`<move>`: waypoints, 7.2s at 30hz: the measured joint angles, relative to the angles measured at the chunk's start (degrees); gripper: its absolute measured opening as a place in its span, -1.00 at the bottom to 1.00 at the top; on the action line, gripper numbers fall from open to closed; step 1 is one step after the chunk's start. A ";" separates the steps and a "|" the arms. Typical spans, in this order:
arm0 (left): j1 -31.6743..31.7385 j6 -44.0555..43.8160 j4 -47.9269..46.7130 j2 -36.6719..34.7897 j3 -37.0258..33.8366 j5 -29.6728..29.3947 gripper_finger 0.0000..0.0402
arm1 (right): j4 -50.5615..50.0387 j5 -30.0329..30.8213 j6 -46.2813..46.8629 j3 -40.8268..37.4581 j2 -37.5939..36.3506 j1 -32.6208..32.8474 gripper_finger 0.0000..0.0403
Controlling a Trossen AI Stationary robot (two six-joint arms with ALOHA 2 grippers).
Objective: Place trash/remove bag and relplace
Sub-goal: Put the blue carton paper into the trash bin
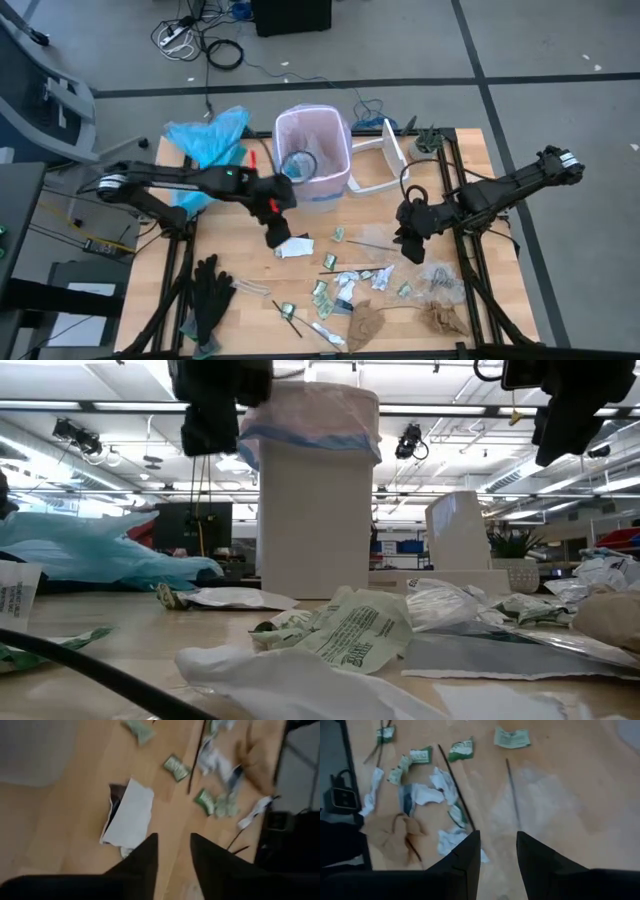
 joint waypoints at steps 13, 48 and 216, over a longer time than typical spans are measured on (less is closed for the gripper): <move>-13.69 -13.53 3.95 9.01 -0.07 -26.37 -0.10 | -6.00 0.04 -8.33 -0.02 -7.20 -4.32 -0.45; -12.12 -12.02 28.50 18.94 -18.23 -23.68 -0.11 | -6.53 -0.50 -15.43 -0.02 -9.12 -9.64 -0.49; -29.14 -28.33 28.15 2.26 -13.77 -40.87 -0.99 | 24.13 2.25 -41.55 30.69 18.64 -35.15 -0.87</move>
